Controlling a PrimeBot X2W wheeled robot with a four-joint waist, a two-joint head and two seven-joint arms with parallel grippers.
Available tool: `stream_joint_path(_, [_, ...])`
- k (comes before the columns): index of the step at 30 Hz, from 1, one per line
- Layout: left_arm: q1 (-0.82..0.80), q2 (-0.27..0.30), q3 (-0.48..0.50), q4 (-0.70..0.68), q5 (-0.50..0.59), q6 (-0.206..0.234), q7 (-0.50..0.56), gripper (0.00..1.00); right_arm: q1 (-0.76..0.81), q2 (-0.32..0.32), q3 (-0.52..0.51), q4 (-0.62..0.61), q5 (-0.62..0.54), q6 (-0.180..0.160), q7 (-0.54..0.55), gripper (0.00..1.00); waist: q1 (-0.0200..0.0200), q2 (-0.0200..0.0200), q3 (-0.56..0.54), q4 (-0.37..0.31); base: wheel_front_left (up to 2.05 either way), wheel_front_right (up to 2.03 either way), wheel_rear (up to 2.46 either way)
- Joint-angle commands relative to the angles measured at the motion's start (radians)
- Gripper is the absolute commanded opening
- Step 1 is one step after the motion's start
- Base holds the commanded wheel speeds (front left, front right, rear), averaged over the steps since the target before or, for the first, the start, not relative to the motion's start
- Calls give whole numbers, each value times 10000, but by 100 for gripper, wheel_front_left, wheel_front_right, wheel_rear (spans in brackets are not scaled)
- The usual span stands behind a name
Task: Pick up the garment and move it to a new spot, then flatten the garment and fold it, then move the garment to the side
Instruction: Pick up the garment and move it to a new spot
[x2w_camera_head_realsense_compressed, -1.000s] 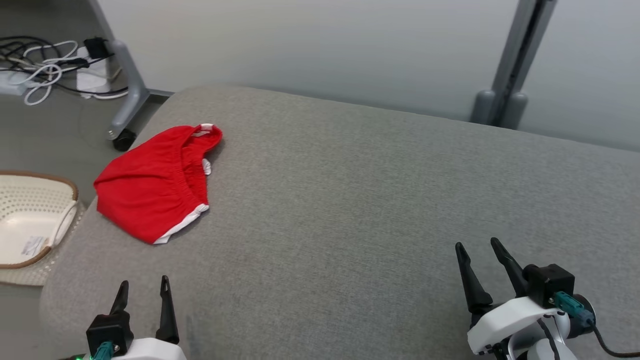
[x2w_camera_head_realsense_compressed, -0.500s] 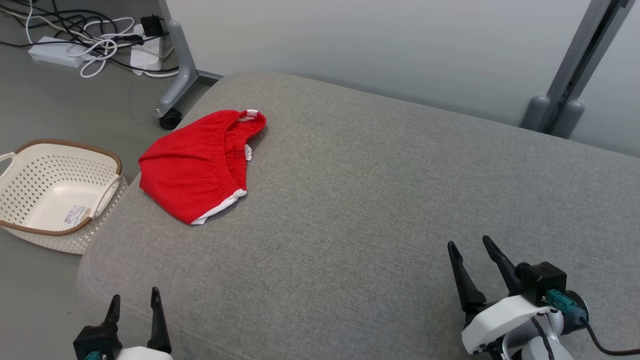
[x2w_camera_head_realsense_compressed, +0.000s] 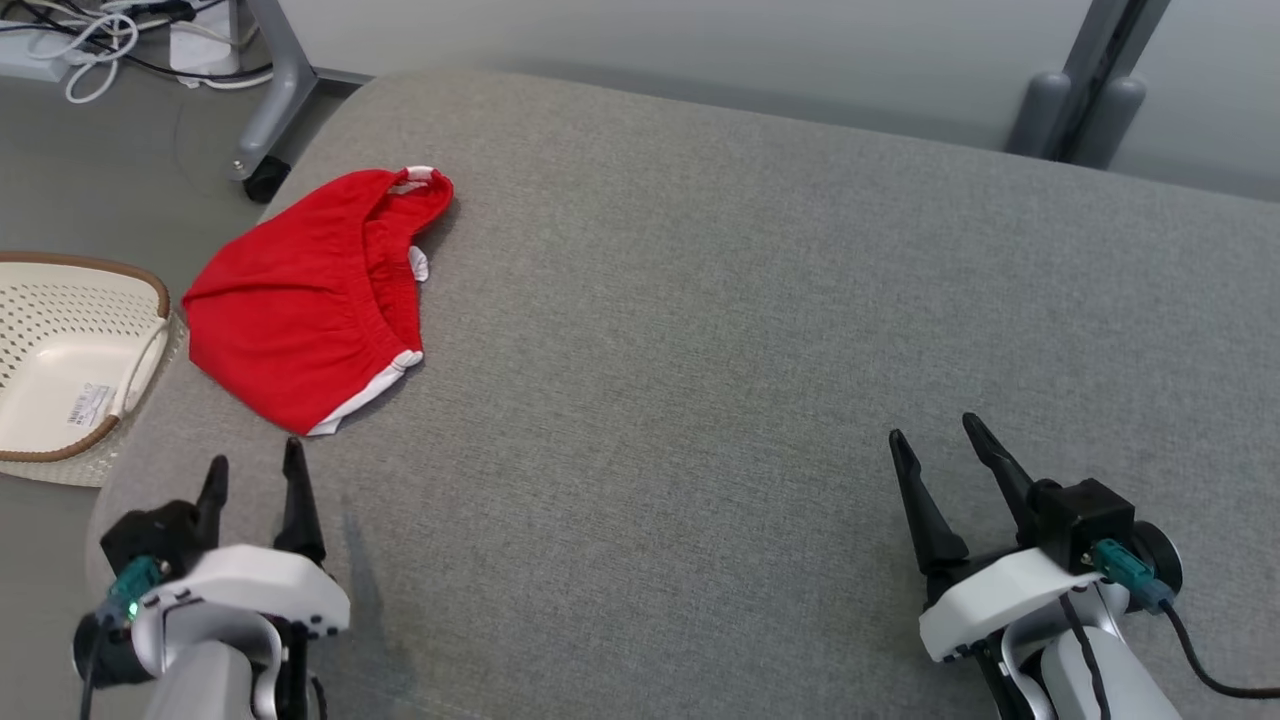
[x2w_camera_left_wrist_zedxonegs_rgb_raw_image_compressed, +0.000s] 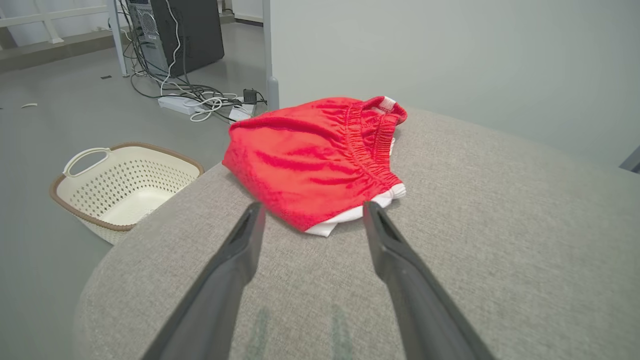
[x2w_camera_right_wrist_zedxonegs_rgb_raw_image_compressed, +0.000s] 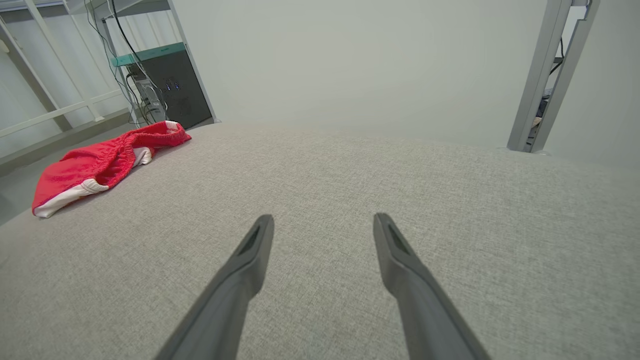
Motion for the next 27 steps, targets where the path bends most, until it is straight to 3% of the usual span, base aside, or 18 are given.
stream_joint_path(1, [-391,174,104,150,24,-77,-16,100,-144,-76,7,-121,-125,1,-45,100,0,0,378,-283,0,0,0])
stream_joint_path(13, [-3553,1375,118,3546,282,-613,-14,100,-655,-166,218,-996,-472,1,-45,100,0,0,1656,-1398,0,0,0])
stream_joint_path(17, [-4184,1580,14,4272,357,-656,-14,100,-778,-295,176,-1239,-528,1,-46,100,0,0,1966,-1753,0,0,0])
stream_joint_path(23, [-4571,1631,-126,5278,478,-312,125,100,-852,-341,80,-1510,-569,1,-45,100,0,0,2234,-2188,0,0,0])
stream_joint_path(24, [-4611,1628,-149,5498,474,-286,224,81,-848,-337,54,-1515,-572,1,-45,100,0,0,2238,-2234,0,0,0])
stream_joint_path(25, [-4631,1635,-161,5641,469,-249,233,28,-846,-330,26,-1523,-563,1,-45,100,0,0,2233,-2271,0,0,0])
stream_joint_path(26, [-4656,1673,-172,5764,475,-204,217,0,-842,-320,7,-1526,-551,1,-45,100,0,0,2214,-2306,0,0,0])
stream_joint_path(27, [-4709,1706,-187,5859,477,-178,206,0,-832,-308,-7,-1513,-539,1,-45,100,0,0,2177,-2335,0,0,0])
